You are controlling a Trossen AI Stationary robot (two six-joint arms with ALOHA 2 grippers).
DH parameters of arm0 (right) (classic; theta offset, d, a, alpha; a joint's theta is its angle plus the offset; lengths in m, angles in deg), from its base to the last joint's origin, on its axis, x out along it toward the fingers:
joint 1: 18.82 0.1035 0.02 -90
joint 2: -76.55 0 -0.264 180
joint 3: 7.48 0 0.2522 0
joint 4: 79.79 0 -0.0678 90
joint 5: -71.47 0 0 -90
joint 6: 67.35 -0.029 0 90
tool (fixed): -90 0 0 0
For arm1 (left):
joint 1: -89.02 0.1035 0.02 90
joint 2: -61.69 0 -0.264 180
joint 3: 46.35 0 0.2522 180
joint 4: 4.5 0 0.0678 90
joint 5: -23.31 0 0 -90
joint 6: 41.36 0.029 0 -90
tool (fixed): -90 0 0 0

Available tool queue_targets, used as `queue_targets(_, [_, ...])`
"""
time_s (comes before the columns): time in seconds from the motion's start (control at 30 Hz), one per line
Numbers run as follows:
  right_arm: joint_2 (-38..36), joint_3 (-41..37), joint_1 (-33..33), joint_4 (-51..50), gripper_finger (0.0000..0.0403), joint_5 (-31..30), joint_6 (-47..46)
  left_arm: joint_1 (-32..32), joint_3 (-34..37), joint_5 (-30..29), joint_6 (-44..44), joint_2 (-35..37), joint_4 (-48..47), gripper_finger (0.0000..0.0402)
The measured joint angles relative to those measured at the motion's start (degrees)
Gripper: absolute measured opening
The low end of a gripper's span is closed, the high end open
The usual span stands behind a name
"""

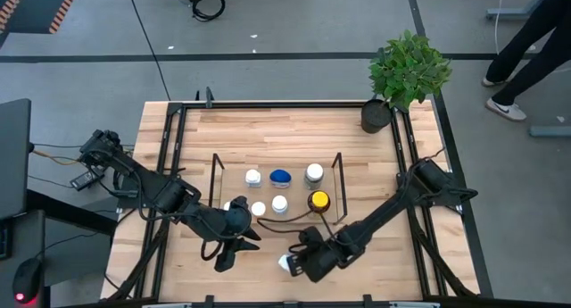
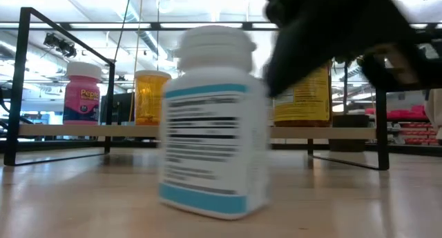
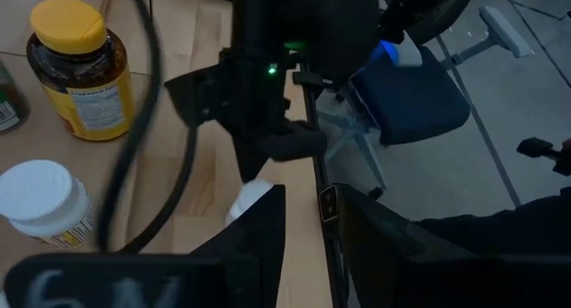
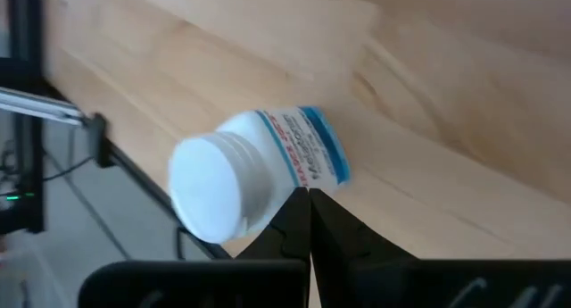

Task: Pick and place medicine bottles onto shelf by color
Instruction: Put the white and blue medicine bottle on the shelf

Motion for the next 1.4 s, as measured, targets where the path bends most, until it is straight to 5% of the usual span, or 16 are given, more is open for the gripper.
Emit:
queue_targets(0.43, [0.0, 0.0, -5.2, 6.8, 0.0006, 10.8, 11.3, -0.4, 0.0, 0.0, 3.0, 0.0, -0.2, 0.0112])
queue_targets(0.73, [-0.5, 0.1, -1.7, 6.8, 0.0006, 14.5, 14.3, -0.7, 0.0, 0.0, 5.8, 0.0, -3.6, 0.0168])
queue_targets(1.07, [-6.0, 0.1, 4.6, 0.9, 0.0006, 6.9, 16.9, -0.8, 0.0, -1.3, 7.9, -0.4, -4.0, 0.0206])
queue_targets(1.4, [-20.4, 0.2, 12.0, -4.2, 0.0006, -19.8, 34.8, -0.9, 0.0, -4.2, 11.5, -5.3, -2.6, 0.0238])
